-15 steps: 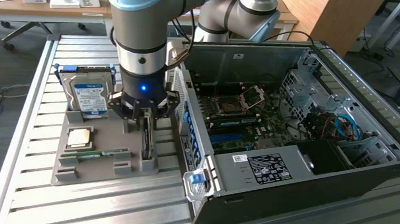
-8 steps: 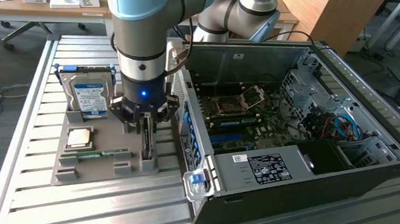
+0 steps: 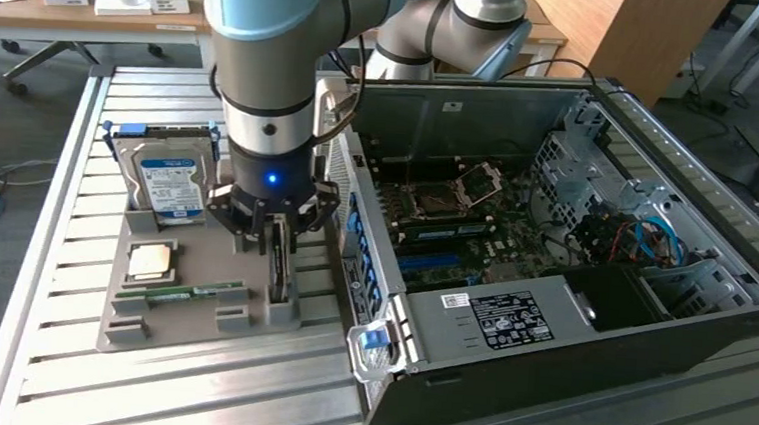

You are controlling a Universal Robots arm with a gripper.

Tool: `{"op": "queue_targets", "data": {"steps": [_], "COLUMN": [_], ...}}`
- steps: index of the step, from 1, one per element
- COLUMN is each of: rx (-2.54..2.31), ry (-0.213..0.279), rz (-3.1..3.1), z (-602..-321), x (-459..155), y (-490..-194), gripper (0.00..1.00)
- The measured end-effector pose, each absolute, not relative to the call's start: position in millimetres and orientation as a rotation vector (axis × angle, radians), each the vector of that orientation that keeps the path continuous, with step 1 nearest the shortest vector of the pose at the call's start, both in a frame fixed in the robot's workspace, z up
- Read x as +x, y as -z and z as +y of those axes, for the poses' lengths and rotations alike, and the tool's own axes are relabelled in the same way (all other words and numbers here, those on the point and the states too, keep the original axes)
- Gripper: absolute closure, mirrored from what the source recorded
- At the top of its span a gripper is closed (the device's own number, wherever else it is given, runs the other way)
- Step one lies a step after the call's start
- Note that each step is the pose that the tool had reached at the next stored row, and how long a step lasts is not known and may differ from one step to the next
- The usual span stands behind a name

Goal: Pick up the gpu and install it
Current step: 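Pick up the gpu and move the gpu toward the slot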

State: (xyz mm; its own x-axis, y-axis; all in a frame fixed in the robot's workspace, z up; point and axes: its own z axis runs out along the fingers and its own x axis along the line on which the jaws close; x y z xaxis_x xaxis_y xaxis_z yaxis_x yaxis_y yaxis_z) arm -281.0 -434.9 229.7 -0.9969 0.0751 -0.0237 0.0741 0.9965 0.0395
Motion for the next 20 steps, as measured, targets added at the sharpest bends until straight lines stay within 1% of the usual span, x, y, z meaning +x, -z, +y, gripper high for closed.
{"op": "queue_targets", "data": {"steps": [20], "rx": [0.116], "ry": [-0.06], "rz": [3.114], "z": [-431.2], "x": [-283.5], "y": [-222.4], "gripper": [0.59]}}
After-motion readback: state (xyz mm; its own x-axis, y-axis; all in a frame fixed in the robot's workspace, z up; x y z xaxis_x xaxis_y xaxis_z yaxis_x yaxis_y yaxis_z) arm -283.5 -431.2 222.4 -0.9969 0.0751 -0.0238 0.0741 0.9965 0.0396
